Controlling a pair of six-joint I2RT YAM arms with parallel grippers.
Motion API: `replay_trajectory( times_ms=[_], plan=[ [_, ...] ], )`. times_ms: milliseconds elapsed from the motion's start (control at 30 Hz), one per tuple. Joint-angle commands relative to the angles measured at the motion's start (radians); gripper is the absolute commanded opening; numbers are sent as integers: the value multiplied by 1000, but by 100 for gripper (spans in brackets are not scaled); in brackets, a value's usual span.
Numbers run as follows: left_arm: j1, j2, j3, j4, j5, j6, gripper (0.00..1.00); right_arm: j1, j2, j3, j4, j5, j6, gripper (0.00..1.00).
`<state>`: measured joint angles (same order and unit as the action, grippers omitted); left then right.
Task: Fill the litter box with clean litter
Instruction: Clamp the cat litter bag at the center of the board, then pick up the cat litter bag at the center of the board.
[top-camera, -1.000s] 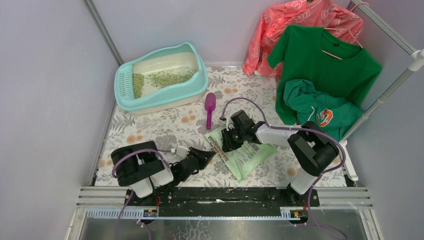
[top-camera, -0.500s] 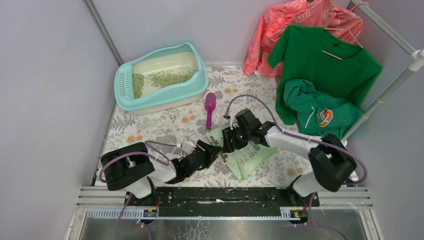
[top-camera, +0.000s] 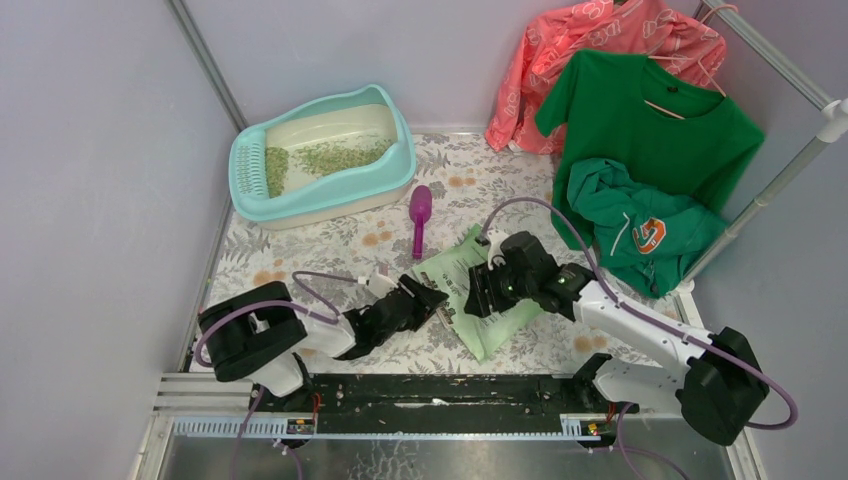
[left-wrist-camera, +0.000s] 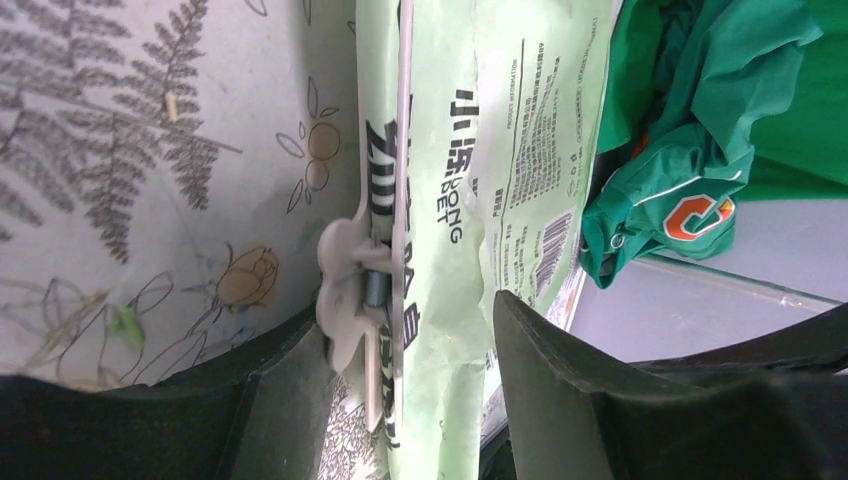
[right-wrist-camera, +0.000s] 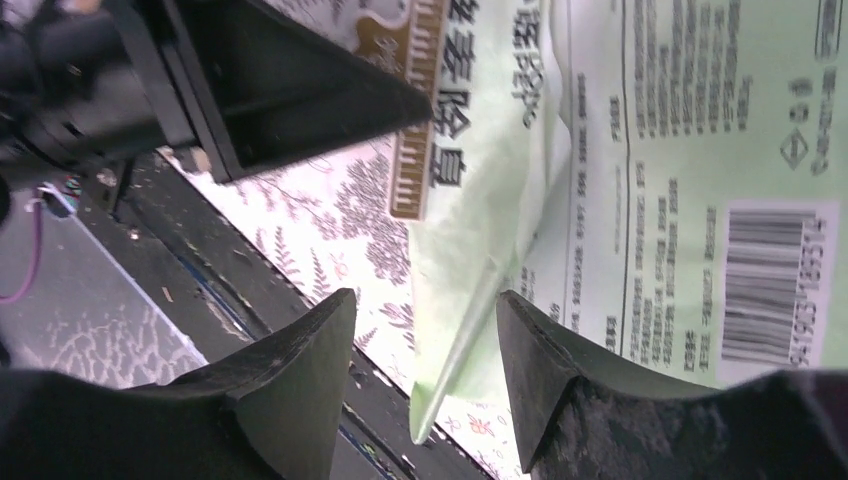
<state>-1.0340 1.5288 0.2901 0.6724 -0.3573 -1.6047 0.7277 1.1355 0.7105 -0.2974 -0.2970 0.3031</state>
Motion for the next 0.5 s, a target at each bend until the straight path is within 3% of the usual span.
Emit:
replay_trajectory(
  times_ms=[0,133,467],
  plan=[
    [32,68,19,-188,40,105,61,16,-42,-42,-46,79,24,62],
    [37,72,83,-254,54,150,46,64,-67,-44,-66,166,27,62],
    [59,96,347,-533,116,310,42,503,-40,44,-106,696,30,60]
  ],
)
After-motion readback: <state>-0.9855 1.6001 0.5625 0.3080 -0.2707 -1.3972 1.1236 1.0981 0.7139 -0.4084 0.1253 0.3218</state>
